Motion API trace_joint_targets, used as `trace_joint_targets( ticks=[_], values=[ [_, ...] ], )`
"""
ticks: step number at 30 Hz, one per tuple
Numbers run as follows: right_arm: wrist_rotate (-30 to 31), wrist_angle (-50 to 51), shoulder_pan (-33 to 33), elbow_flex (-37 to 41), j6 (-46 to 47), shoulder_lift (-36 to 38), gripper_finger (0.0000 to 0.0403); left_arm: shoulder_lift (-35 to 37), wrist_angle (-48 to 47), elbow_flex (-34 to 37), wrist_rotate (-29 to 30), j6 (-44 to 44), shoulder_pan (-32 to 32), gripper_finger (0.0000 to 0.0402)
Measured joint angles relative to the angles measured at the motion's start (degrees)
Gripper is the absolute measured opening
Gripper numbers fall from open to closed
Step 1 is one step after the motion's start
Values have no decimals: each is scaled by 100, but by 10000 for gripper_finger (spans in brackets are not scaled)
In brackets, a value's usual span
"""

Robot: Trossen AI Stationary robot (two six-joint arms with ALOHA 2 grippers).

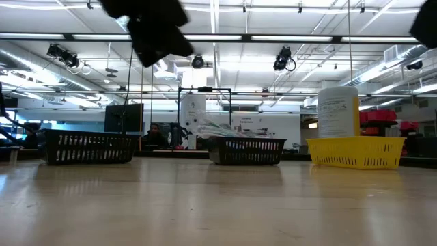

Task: Pick & Place Travel size toiletries
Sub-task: Put the silver nail cutter into the bottom yellow basket

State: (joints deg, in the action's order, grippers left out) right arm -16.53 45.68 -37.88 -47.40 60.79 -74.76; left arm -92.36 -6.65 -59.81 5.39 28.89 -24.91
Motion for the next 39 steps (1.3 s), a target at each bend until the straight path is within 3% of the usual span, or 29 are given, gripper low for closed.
trace_joint_targets(
  ticks=[3, 7, 14, 18, 26, 32, 39],
  values=[
    [57, -377, 210, 0, -348, 0, 141, 0, -372, 2, -11, 357, -243, 171],
    [726, -1162, 443, 0, -1171, 0, 138, 0, -1211, -35, 28, 785, -641, 171],
    [2855, -2772, 633, 0, -2981, 0, 137, -165, -1298, -46, 789, 1218, -1555, 171],
    [3591, -3432, 657, 0, -3666, -22, 143, -463, -1247, -46, 1017, 1816, -1944, 171],
    [3602, -3647, 759, 0, -3939, -132, 185, -984, -837, -44, 1147, 2339, -2278, 188],
    [3602, -3688, 788, 0, -3883, -373, 220, -1454, -68, -50, 1171, 1981, -2316, 227],
    [3600, -3698, 788, 0, -3881, -602, 240, -1783, -129, -63, 1461, 1519, -2465, 240]
  ],
)
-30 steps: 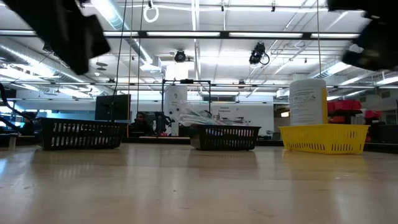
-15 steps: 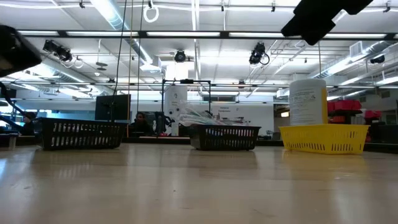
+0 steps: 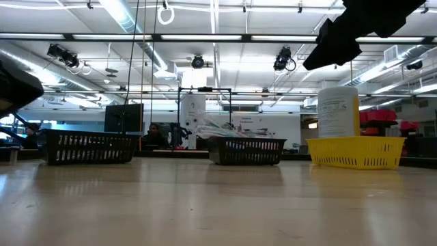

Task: Pick & Place Travel size toiletries
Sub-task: Put the silver nail cutter into the bottom yellow basket

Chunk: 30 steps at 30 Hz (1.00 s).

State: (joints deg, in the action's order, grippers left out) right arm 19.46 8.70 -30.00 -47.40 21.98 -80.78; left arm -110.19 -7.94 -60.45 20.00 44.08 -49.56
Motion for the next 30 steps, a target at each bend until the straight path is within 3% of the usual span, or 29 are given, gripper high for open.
trace_joint_targets(
  ticks=[7, 11, 15, 21, 30],
  values=[
    [1, -204, 0, 0, -504, -174, 243, -40, -94, 9, 568, -648, -77, 178],
    [-15, -821, 0, 0, -976, -433, 231, -40, -101, 9, 600, -597, 47, 117],
    [-168, -1679, 0, 0, -1152, -880, 218, -51, -10, 25, 1060, -808, 262, 65],
    [-321, -2870, -2, 0, -1242, -1754, 207, -51, 545, 26, 1426, -1423, 809, 65],
    [-301, -3168, 9, 0, -1244, -2403, 213, -51, 2092, 22, 835, -2716, 1690, 70]
  ],
)
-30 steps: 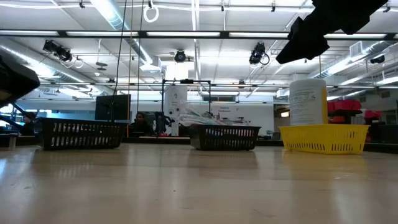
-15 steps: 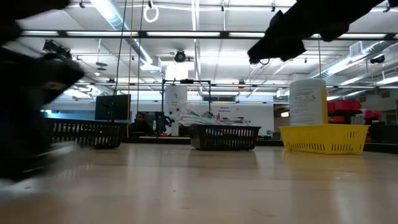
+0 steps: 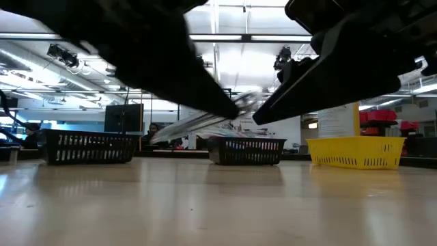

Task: Pick & Place Travel size toiletries
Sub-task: Put the silver nail cutter into the bottom yellow basket

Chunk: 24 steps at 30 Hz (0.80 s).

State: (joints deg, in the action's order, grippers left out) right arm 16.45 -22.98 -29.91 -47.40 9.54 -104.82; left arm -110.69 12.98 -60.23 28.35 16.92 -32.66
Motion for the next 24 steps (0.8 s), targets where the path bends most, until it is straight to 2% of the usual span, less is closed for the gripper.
trace_joint_targets(
  ticks=[5, 12, 19, 24],
  values=[
    [314, -149, 24, 0, -2, -4, 204, 2, 276, 0, -287, -314, 292, 70],
    [347, -203, 26, 0, 0, -4, 165, 2, 262, 0, -348, -324, 367, 73],
    [770, -166, -7, 0, -212, -4, 123, 9, 156, 0, -312, 80, 386, 78],
    [732, -214, -11, 0, -251, -4, 96, 11, -28, 0, -213, 376, 387, 77]
  ],
)
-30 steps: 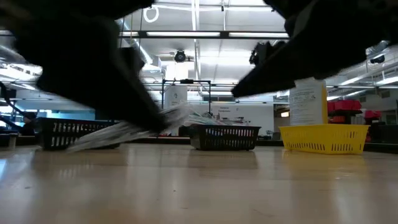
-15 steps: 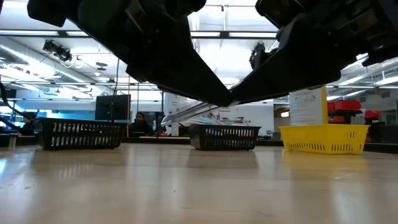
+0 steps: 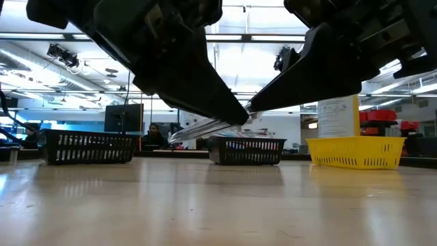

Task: Pick & Place Travel size toiletries
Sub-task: Put the silver nail cutter into the bottom yellow basket

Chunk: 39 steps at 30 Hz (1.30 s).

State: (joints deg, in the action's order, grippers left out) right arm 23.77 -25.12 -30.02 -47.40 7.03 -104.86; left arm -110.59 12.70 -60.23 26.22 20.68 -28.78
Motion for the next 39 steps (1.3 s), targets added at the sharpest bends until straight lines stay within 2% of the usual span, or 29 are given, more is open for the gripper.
trace_joint_targets(
  ticks=[9, 19, 27, 39],
  values=[
    [-26, -11, 4, 0, 0, 0, 94, 0, 77, 0, 88, -20, 3, 79],
    [-109, -6, 15, 0, 0, 0, 118, 0, 109, 0, 319, -52, 5, 78],
    [-140, -11, 48, 0, -18, 0, 70, 0, 152, 0, 318, -135, 12, 76],
    [-154, -68, 63, 0, 62, 0, 63, 0, 212, 0, 264, -40, 14, 88]
  ],
)
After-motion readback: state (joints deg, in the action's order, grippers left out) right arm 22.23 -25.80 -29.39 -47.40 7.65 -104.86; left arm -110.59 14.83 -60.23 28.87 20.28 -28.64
